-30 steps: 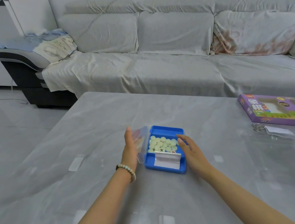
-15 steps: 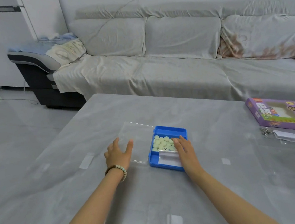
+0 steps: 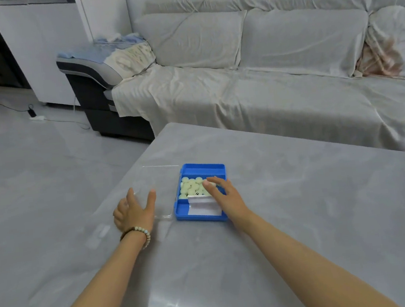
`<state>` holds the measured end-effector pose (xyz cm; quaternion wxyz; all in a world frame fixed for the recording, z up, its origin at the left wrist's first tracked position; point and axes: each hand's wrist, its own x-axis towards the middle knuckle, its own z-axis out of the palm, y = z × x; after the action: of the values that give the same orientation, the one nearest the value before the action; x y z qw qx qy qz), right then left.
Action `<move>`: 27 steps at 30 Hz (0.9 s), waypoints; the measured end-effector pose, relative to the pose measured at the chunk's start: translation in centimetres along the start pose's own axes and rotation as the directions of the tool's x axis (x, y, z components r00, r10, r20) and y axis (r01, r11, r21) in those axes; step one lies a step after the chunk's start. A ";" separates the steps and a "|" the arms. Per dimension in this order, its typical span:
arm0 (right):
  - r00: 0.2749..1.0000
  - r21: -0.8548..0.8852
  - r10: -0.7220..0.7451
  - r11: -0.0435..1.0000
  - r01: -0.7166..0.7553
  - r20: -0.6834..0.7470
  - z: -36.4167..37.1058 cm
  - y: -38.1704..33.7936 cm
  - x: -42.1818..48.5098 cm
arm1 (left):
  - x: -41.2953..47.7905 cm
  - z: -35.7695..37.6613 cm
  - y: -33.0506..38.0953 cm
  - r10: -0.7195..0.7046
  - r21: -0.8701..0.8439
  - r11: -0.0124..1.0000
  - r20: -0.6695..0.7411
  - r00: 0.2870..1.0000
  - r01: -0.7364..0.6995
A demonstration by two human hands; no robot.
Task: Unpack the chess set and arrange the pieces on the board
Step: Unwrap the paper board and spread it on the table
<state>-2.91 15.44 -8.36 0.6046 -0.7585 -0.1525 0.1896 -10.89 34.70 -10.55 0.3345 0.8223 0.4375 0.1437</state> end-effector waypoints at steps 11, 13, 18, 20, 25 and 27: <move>0.993 -0.008 -0.094 0.996 0.094 -0.074 -2.5 -1.2 1.5 | -2.0 0.2 4.4 0.378 -0.308 0.888 0.063 0.924 -0.342; 0.990 0.094 -0.074 0.992 0.085 -0.116 -3.2 -2.3 0.3 | -4.2 0.4 6.7 0.395 -0.537 0.809 0.191 0.899 -0.241; 0.993 0.201 0.022 0.980 0.002 -0.118 -6.0 -3.6 -3.7 | -8.4 1.2 9.7 0.431 -0.641 0.752 0.301 0.851 -0.154; 0.966 0.173 -0.062 0.979 0.108 -0.250 -7.2 -3.8 -6.0 | -9.7 1.8 9.9 0.421 -0.639 0.754 0.290 0.860 -0.153; 0.948 -0.137 -0.298 0.950 0.283 -0.108 -9.9 -4.0 -12.1 | -12.9 1.9 11.2 0.369 -0.646 0.749 0.224 0.902 -0.146; 0.949 -0.284 -0.314 0.913 0.292 -0.034 -10.7 -3.6 -13.5 | -13.9 1.7 11.6 0.373 -0.625 0.765 0.236 0.897 -0.154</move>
<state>-9.80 0.81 -1.34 0.5208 -0.8092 -0.2692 0.0404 -10.76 18.01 -3.18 0.6211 0.7425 0.1826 0.1720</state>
